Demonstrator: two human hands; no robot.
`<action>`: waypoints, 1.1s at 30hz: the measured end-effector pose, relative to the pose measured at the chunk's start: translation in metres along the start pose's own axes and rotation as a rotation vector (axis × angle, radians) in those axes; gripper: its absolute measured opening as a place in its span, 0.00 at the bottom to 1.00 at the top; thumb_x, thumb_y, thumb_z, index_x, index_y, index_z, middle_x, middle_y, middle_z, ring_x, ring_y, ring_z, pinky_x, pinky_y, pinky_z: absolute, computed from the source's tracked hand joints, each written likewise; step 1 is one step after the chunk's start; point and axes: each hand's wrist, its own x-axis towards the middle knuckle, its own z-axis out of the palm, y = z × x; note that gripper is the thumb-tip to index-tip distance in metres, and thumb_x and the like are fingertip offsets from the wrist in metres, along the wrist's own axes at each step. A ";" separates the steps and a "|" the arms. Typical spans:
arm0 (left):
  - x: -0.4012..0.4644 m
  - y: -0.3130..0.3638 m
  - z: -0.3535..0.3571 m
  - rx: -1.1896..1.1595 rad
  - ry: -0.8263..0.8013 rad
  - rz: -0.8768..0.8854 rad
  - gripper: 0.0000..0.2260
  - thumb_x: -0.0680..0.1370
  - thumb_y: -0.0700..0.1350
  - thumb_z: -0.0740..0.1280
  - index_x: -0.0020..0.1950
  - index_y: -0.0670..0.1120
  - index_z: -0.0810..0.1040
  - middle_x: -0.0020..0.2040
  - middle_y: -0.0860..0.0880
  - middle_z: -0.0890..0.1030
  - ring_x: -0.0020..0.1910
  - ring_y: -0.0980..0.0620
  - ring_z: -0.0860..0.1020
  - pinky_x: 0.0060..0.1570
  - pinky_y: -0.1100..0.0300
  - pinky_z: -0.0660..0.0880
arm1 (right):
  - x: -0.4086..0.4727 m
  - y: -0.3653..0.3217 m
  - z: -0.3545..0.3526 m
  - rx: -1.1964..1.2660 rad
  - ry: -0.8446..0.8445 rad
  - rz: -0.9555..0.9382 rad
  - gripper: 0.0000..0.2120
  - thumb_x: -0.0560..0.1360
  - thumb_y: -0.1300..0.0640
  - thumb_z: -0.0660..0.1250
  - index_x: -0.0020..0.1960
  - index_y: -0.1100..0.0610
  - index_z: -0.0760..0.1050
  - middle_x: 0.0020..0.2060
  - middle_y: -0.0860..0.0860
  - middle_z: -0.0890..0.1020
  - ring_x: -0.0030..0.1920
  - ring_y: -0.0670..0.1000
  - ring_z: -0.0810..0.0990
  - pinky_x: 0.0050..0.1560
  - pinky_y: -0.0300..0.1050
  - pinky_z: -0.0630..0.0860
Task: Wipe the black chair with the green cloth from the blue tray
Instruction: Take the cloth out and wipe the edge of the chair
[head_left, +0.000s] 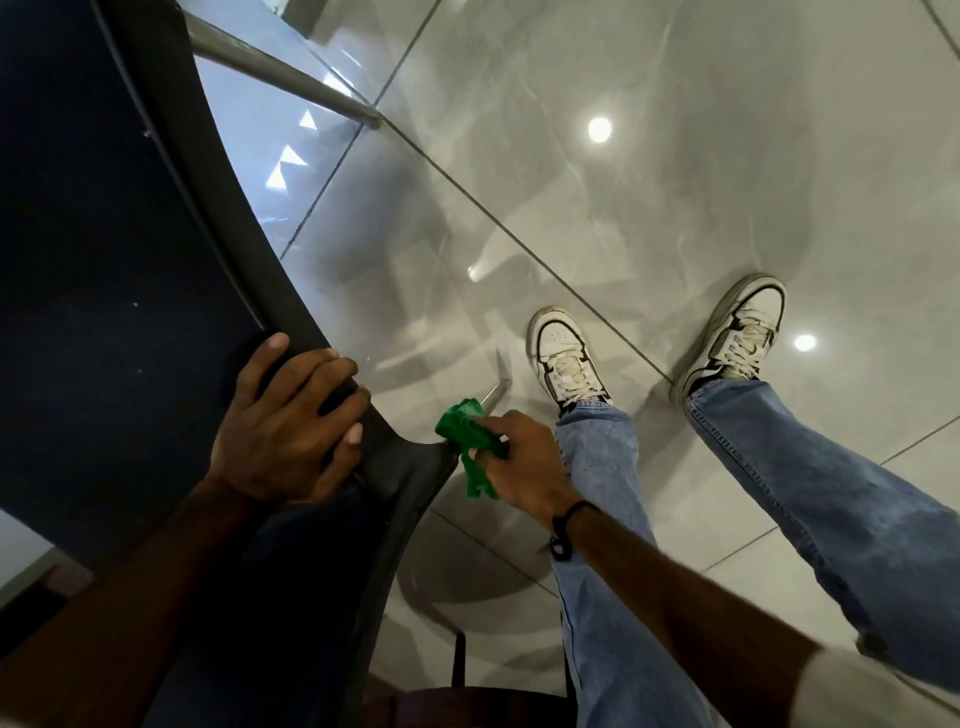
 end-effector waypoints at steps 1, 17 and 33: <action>0.000 0.000 0.000 0.001 -0.001 0.003 0.16 0.77 0.53 0.60 0.53 0.46 0.82 0.57 0.42 0.83 0.63 0.42 0.75 0.80 0.44 0.52 | -0.005 0.001 0.001 0.012 -0.001 -0.037 0.18 0.72 0.55 0.71 0.62 0.50 0.77 0.47 0.38 0.76 0.52 0.52 0.82 0.49 0.54 0.84; -0.001 0.000 0.000 -0.019 0.032 0.009 0.17 0.77 0.53 0.60 0.54 0.45 0.83 0.56 0.40 0.84 0.63 0.40 0.74 0.80 0.44 0.51 | -0.014 0.002 0.007 -0.085 0.093 -0.133 0.19 0.74 0.58 0.69 0.64 0.52 0.77 0.49 0.44 0.77 0.45 0.39 0.75 0.52 0.31 0.76; 0.018 -0.025 -0.033 0.033 -0.099 0.014 0.19 0.82 0.54 0.57 0.59 0.44 0.83 0.62 0.41 0.84 0.66 0.41 0.79 0.75 0.41 0.60 | 0.057 -0.057 -0.075 0.132 0.034 0.229 0.19 0.71 0.63 0.72 0.62 0.55 0.79 0.56 0.56 0.84 0.57 0.56 0.82 0.58 0.47 0.79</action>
